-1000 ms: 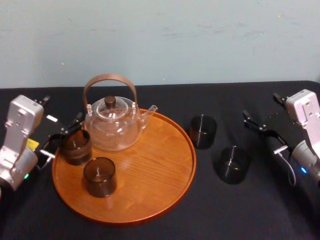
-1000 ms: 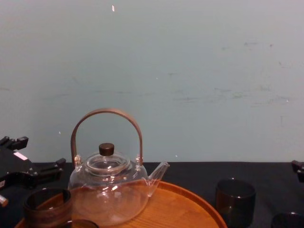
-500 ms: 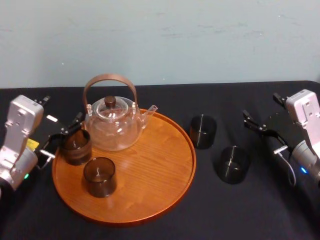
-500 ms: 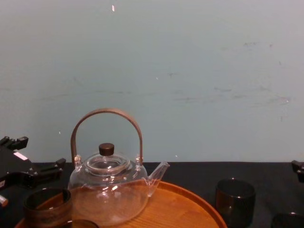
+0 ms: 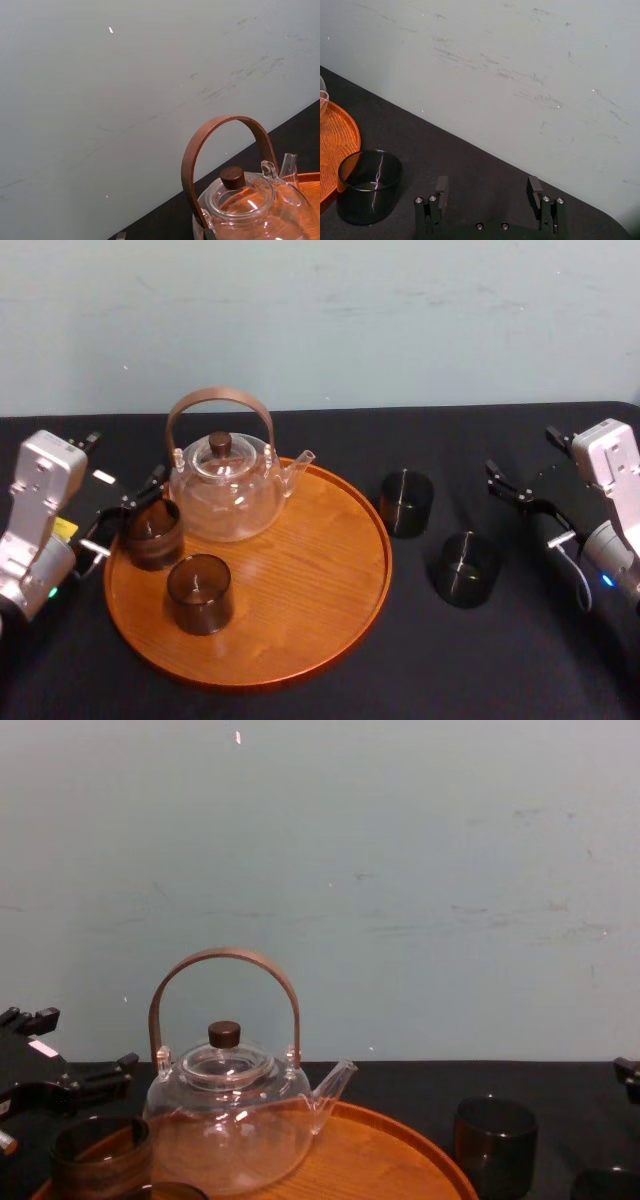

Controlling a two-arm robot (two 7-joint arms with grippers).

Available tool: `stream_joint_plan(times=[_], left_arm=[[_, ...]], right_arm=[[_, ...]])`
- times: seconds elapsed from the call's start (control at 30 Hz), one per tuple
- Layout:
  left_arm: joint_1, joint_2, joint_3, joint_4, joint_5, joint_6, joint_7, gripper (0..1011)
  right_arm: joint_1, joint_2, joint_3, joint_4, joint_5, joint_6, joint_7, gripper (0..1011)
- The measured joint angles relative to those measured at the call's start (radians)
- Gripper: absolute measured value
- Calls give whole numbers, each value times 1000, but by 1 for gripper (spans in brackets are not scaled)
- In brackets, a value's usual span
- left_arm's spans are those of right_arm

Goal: Pick up the glass from the table and place it on the tray.

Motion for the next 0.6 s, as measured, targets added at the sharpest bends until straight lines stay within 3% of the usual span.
stream_joint_plan(times=[0.3, 0.6], left_arm=[[0, 0, 0, 0, 0, 0, 0, 1002], [0, 0, 0, 0, 0, 0, 0, 1002]], right_arm=[[0, 0, 0, 0, 0, 0, 0, 1002], [-20, -3, 33, -24, 29, 15, 53, 1002]])
